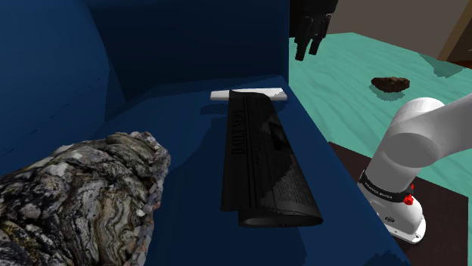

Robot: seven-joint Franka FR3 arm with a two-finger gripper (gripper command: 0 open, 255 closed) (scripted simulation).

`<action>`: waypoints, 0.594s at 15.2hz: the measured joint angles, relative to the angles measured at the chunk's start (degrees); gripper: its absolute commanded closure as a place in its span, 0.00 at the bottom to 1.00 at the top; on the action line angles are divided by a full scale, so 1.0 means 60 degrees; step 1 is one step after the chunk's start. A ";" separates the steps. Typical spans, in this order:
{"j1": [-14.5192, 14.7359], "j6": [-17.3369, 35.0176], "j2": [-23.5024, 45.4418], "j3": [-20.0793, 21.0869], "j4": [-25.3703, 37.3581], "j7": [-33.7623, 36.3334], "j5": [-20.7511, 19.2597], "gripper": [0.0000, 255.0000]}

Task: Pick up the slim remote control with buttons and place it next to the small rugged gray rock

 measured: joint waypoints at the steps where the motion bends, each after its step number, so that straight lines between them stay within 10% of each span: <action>1: 0.0000 0.0000 0.0000 0.0000 0.0000 0.0000 0.0000 0.00; 9: 0.0929 0.0337 0.0924 0.1120 0.0103 -0.0150 0.0581 0.00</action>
